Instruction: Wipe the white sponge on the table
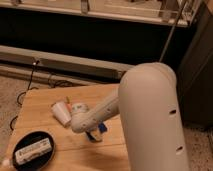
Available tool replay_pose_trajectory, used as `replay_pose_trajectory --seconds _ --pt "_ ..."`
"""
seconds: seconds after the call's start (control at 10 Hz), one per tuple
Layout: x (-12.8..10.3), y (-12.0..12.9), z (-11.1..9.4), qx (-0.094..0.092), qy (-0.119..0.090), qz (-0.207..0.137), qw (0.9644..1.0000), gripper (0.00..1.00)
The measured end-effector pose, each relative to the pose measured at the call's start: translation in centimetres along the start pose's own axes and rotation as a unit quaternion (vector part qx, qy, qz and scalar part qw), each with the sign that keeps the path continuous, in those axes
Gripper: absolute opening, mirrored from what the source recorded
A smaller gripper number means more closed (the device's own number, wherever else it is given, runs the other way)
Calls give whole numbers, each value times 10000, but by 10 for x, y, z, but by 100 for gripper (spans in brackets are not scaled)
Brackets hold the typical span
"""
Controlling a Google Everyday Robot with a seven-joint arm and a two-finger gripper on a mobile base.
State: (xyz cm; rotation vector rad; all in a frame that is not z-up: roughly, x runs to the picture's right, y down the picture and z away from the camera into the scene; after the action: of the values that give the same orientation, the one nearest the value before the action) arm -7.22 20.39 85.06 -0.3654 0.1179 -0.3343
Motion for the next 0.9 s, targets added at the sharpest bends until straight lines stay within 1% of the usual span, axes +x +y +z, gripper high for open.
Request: replay_pose_trajectory --seconds 0.2,0.4,0.6,0.7,0.9 --pt "-4 -10 -5 145 83 -15 9999 51" --pt "-5 -17 -9 228 105 14 9997 51" --pt "-12 -26 -11 319 130 -50 9994 51" --pt "-18 -35 -11 392 176 -115 9990 51" --pt "-18 -57 -10 540 373 -216 9976 51"
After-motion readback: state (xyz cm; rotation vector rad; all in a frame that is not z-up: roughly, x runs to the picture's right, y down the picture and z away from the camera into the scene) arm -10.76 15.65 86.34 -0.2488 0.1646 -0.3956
